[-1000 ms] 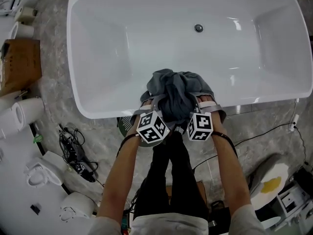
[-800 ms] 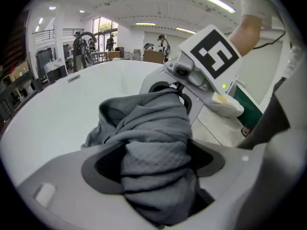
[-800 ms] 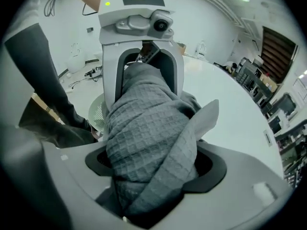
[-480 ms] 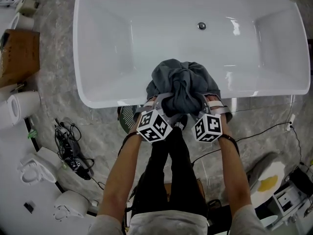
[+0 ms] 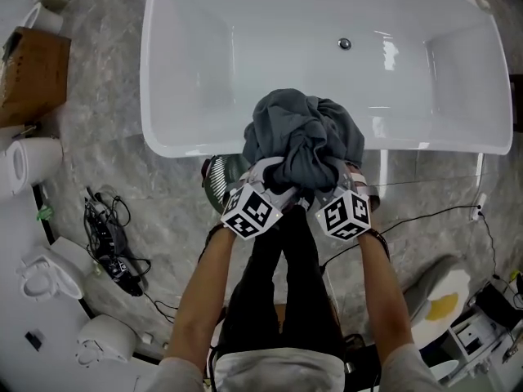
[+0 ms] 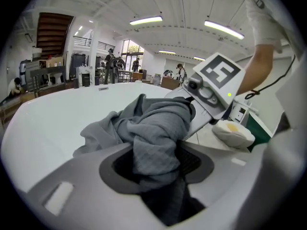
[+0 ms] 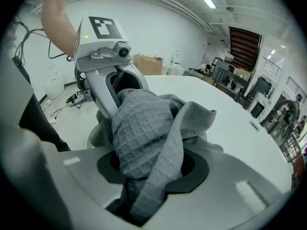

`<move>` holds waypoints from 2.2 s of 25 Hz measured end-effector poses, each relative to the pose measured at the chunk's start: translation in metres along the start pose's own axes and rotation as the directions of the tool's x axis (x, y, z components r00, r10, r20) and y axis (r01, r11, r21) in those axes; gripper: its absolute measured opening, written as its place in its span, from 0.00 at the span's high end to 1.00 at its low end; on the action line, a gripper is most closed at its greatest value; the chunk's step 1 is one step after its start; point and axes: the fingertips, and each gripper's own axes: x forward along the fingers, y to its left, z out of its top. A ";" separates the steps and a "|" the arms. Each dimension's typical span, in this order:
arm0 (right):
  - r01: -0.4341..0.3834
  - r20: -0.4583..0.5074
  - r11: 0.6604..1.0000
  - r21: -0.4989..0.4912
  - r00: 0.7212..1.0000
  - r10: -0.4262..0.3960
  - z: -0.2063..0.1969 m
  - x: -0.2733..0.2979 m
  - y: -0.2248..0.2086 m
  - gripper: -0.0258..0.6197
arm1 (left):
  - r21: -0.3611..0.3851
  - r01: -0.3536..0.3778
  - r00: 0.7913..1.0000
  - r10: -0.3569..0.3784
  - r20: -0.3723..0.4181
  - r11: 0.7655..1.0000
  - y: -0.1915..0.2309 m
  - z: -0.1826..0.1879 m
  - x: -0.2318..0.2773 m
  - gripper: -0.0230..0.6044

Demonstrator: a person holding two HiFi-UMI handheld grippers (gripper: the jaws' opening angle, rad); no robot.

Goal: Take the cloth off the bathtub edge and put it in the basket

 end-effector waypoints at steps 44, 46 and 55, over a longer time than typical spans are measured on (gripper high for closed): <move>-0.310 -0.052 0.908 0.283 0.940 0.337 0.030 0.100 0.246 0.71 | -0.476 -0.071 0.997 0.068 -0.023 0.877 -0.053 -0.227 -0.134 0.59; -0.285 -0.049 0.914 0.289 0.949 0.312 0.031 0.106 0.236 0.70 | -0.471 -0.078 0.997 0.073 -0.027 0.879 -0.043 -0.225 -0.130 0.59; -0.195 -0.086 0.898 0.395 0.965 0.248 0.016 0.135 0.223 0.70 | -0.418 -0.092 0.992 0.049 -0.113 0.904 -0.017 -0.240 -0.107 0.59</move>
